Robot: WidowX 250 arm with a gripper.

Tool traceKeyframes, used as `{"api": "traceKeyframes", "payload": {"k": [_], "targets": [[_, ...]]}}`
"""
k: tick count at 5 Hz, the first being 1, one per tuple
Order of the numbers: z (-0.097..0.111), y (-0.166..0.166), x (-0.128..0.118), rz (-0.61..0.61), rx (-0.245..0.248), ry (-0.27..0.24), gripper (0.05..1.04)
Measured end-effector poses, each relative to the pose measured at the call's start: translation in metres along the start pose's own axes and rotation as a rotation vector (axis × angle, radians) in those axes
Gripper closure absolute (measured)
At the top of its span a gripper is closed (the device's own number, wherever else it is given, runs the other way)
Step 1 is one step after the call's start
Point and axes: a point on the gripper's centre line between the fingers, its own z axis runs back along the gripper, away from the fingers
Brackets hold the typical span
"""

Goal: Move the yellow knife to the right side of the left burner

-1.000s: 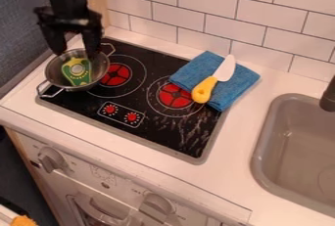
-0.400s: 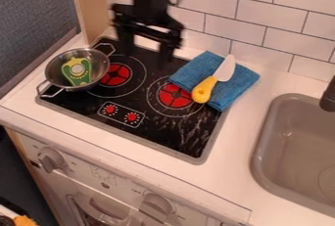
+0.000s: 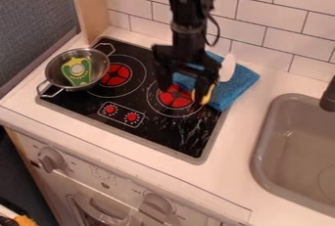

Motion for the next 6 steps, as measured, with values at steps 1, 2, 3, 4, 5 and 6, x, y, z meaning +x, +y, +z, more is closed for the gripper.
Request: {"api": "traceKeyframes", "payload": {"k": [1, 2, 3, 4, 5, 6], "targets": [[-0.014, -0.005, 0.003, -0.007, 0.011, 0.002, 0.083], [-0.013, -0.006, 0.007, -0.011, 0.001, -0.017, 0.12], [-0.013, -0.007, 0.007, -0.016, -0.008, -0.017, 0.258], [-0.013, -0.006, 0.007, -0.023, 0.003, -0.015, 0.55], [-0.013, -0.006, 0.004, -0.026, -0.002, 0.003, 0.588], [-0.002, 0.002, 0.001, -0.012, -0.021, 0.022, 0.588]]}}
